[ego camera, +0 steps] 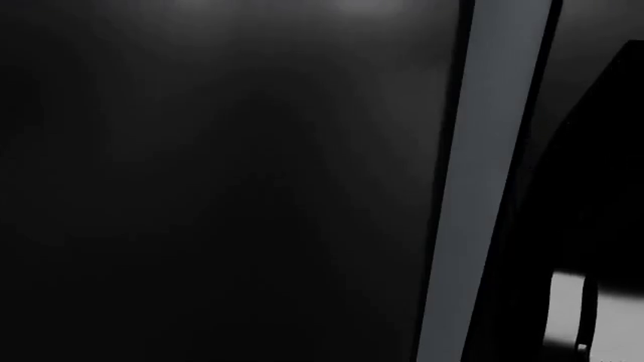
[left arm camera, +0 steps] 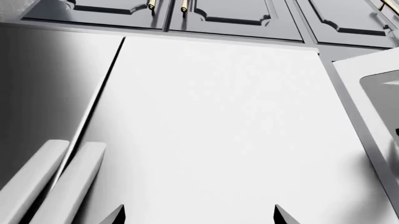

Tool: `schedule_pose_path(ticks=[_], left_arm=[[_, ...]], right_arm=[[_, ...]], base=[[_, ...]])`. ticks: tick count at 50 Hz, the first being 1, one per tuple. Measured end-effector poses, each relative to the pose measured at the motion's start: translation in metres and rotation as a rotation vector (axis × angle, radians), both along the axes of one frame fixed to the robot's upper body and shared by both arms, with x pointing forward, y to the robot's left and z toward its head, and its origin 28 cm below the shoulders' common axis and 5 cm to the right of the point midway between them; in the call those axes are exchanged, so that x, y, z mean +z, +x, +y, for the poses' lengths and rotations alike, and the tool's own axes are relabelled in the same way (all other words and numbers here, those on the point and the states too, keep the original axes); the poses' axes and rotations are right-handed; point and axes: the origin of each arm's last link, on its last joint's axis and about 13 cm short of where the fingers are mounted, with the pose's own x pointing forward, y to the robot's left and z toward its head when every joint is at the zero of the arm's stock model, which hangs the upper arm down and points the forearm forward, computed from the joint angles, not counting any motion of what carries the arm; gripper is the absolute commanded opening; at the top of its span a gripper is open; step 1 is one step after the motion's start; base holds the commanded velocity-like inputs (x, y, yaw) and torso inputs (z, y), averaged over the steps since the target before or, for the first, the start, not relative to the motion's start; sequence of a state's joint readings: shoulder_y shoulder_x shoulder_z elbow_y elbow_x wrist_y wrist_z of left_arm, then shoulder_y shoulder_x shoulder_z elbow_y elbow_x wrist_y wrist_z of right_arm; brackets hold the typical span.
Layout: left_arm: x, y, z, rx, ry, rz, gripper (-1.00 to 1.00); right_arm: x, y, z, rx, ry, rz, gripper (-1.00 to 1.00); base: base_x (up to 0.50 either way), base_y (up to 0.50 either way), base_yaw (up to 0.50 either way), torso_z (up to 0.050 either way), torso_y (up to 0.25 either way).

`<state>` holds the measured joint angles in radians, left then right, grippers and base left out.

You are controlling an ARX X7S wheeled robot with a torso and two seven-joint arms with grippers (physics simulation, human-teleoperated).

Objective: Close the microwave door

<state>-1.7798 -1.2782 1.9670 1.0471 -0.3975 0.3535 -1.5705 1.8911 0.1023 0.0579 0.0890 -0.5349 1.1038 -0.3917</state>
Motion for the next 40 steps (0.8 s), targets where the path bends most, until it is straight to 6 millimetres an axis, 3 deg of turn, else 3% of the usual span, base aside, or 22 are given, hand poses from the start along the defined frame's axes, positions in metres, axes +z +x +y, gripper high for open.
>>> schedule_pose_path(ticks=[29,40], left_arm=[[0.001,0.002,-0.001,0.009,-0.004,-0.002,1.0],[0.002,0.003,-0.003,0.011,-0.004,-0.002,1.0]], right_arm=[[0.014,0.004,-0.012,0.07,0.106,0.063,1.0],[0.029,0.003,-0.016,0.123,0.183,0.102,1.0]], base=[[0.0,0.0,0.0,0.0,0.0],[0.0,0.0,0.0,0.0,0.0]])
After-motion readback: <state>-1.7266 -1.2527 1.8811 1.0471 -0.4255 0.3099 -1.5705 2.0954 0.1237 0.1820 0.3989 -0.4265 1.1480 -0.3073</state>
